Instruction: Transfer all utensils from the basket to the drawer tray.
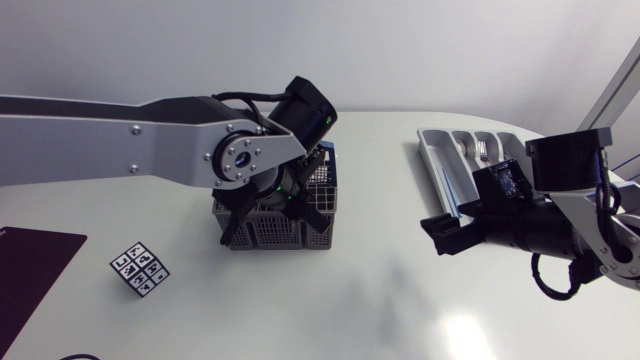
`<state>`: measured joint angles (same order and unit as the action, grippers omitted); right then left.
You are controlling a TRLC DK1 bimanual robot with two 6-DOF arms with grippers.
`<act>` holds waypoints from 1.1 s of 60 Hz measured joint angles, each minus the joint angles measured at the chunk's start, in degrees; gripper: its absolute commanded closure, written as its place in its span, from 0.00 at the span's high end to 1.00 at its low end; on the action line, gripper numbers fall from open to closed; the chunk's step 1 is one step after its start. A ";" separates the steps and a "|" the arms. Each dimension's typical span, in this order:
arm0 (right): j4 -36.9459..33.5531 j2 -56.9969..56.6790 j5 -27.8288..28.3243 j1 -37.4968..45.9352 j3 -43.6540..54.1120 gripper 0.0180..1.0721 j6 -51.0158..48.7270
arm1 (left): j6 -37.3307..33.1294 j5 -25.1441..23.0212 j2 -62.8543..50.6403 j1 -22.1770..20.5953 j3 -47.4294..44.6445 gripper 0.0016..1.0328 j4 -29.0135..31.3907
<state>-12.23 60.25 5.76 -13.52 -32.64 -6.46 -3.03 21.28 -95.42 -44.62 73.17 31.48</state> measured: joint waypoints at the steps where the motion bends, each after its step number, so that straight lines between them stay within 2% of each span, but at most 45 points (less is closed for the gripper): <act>1: 0.00 -0.02 -0.02 -0.09 0.00 0.95 0.00 | 0.00 0.22 0.28 -0.09 0.00 0.03 0.00; 27: -1.11 -2.38 -0.02 -1.44 0.00 0.95 -0.02 | -0.04 4.31 11.34 -2.36 -1.42 0.03 -0.50; 44: -2.14 -4.79 -0.02 -2.89 -0.07 0.95 -0.02 | -0.15 5.79 21.81 -3.45 -2.45 0.03 -6.16; 49: -2.99 -5.81 -0.04 -4.57 -0.46 0.95 -0.02 | 0.94 3.10 23.04 -3.43 -3.06 0.03 -6.51; 66: -7.48 -6.71 -0.20 -14.21 -7.41 0.95 -0.04 | 8.96 -15.06 22.56 1.46 -4.09 0.03 -5.66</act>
<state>-19.70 53.54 5.56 -27.73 -40.05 -6.50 5.93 6.22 -72.86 -43.16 69.08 25.82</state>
